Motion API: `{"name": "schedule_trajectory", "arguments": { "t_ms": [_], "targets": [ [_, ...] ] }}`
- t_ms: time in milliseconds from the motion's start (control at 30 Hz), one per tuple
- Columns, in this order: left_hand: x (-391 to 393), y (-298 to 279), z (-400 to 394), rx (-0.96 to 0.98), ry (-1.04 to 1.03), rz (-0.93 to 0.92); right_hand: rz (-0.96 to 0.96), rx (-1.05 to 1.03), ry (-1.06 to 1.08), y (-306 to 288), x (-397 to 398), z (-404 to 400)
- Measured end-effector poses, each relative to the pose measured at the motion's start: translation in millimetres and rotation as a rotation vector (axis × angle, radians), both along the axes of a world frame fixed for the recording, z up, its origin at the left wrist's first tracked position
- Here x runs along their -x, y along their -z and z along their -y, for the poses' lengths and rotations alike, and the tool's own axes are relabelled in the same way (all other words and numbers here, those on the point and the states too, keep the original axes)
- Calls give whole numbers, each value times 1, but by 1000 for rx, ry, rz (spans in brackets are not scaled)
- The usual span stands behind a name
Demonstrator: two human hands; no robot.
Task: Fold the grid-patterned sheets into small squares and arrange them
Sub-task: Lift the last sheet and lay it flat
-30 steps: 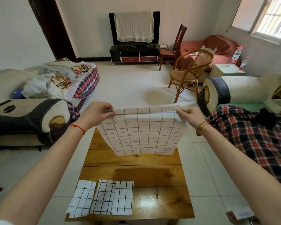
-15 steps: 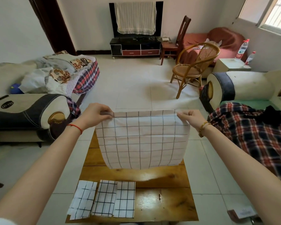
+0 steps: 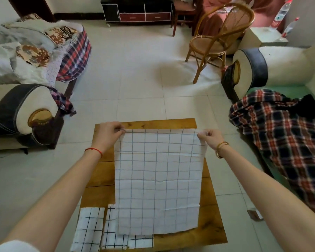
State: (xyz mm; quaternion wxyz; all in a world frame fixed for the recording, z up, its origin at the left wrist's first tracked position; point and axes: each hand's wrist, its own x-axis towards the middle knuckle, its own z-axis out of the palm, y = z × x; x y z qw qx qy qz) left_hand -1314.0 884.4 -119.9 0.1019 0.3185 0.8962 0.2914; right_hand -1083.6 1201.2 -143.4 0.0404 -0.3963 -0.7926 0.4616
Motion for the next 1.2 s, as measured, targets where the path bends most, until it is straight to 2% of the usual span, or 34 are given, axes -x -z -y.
{"name": "schedule_trajectory", "arguments": {
  "t_ms": [233, 500, 867, 1200],
  "targets": [
    [20, 32, -11, -11, -33, 51, 83, -14, 72, 32, 25, -6],
    [13, 58, -1, 20, -87, 159, 174, -8, 40, 47, 28, 5],
    [-62, 118, 46, 105, -80, 333, 332, -136, -212, 90, -22, 34],
    [-125, 191, 62, 304, 17, 287, 587, -276, -449, 158, -74, 60]
  ]
}}
